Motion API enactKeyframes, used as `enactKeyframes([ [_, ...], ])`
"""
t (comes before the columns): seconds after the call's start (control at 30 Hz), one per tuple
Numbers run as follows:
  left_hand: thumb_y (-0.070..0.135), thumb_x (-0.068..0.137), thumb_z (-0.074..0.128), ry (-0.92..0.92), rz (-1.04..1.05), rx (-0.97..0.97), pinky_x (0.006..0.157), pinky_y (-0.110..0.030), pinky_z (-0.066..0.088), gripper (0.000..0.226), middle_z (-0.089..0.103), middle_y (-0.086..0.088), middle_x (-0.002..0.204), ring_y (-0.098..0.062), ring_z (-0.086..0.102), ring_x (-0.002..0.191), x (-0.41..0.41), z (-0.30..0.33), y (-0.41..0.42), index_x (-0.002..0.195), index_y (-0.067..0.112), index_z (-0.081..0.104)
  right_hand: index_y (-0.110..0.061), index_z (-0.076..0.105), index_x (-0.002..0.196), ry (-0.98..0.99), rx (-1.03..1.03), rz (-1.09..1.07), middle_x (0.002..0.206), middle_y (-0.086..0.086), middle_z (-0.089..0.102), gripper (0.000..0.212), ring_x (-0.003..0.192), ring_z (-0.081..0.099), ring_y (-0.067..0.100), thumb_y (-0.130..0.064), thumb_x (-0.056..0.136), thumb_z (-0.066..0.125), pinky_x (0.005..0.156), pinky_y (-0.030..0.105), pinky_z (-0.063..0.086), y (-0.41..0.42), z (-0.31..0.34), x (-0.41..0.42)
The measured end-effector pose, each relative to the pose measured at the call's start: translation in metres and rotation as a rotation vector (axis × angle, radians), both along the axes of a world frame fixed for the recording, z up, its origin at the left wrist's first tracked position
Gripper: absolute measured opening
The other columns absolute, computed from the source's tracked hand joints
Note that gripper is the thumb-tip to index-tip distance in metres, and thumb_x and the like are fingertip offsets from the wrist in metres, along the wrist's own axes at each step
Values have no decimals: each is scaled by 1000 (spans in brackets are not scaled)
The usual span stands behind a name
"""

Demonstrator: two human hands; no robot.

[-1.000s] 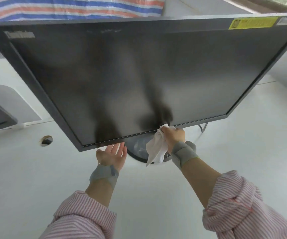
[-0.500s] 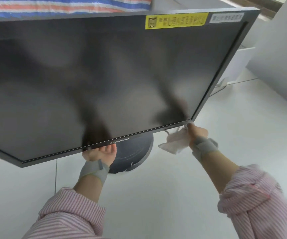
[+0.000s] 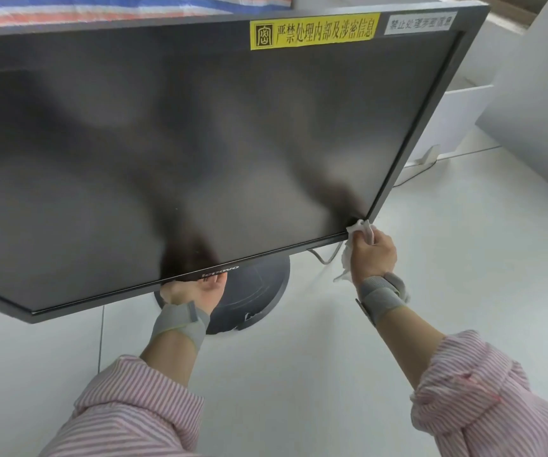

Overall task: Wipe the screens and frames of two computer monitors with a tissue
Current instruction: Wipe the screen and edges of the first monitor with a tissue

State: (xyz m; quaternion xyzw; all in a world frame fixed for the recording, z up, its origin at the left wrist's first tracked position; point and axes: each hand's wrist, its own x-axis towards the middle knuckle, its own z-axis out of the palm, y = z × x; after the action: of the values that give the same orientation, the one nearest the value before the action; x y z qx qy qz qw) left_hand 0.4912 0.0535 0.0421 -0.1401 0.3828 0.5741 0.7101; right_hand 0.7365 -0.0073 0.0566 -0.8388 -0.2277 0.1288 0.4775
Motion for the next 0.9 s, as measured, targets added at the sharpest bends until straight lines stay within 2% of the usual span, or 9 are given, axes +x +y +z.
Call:
enactKeyframes([
  [0.07,33,93,25,9,7,16,83,-42,49,45,67,-6,103,-25,61,105,2,2,-2,99,17,67,-7,57,71,12,37,-20,83,12,52,29,70,44,25,-28,89,50,60,23,24,2,1,-2],
  [0.13,33,93,25,9,9,14,82,-42,49,44,67,-5,103,-24,61,105,4,4,-2,97,17,67,-5,60,74,24,52,8,83,9,50,28,71,44,24,-28,88,51,60,22,24,1,2,-11],
  [0.27,32,92,24,25,23,-5,96,-46,45,46,64,-5,120,-25,59,113,5,1,1,113,18,63,-21,55,54,58,-1,469,75,5,50,26,71,46,26,-34,75,48,64,31,32,-9,5,-47],
  [0.33,32,93,23,40,20,-12,97,-47,45,49,62,-7,123,-26,58,113,5,0,1,120,17,60,-18,61,59,-9,-33,604,74,9,53,27,70,47,28,-34,77,50,66,35,38,-12,0,-53],
  [0.43,31,93,22,52,16,-24,98,-46,45,49,61,-8,123,-27,58,113,4,2,0,122,15,59,2,63,81,-127,29,356,86,20,60,32,78,53,33,-27,85,51,69,32,37,-14,-5,-34],
  [0.57,31,94,25,38,27,-20,95,-45,46,44,63,-9,114,-26,58,114,5,5,-1,110,12,62,6,64,78,-125,80,52,86,27,59,44,70,46,29,-33,78,43,60,22,22,-9,-7,1],
  [0.67,31,95,24,27,39,-19,91,-45,47,44,63,-9,110,-25,57,114,7,4,0,99,11,63,4,60,68,-111,104,20,76,24,55,41,67,43,24,-33,78,45,59,23,22,1,-9,2],
  [0.8,30,95,25,38,46,-14,89,-45,48,46,62,-7,124,-25,59,114,7,-2,2,120,14,60,-2,55,62,-84,101,16,69,15,49,39,65,43,27,-36,78,45,62,29,29,4,-14,1],
  [0.9,33,95,23,38,61,-12,91,-45,49,49,62,-7,124,-26,59,113,7,-1,1,122,14,60,2,63,75,-30,82,101,77,15,55,41,71,48,27,-36,75,47,62,25,29,2,-12,-18],
])
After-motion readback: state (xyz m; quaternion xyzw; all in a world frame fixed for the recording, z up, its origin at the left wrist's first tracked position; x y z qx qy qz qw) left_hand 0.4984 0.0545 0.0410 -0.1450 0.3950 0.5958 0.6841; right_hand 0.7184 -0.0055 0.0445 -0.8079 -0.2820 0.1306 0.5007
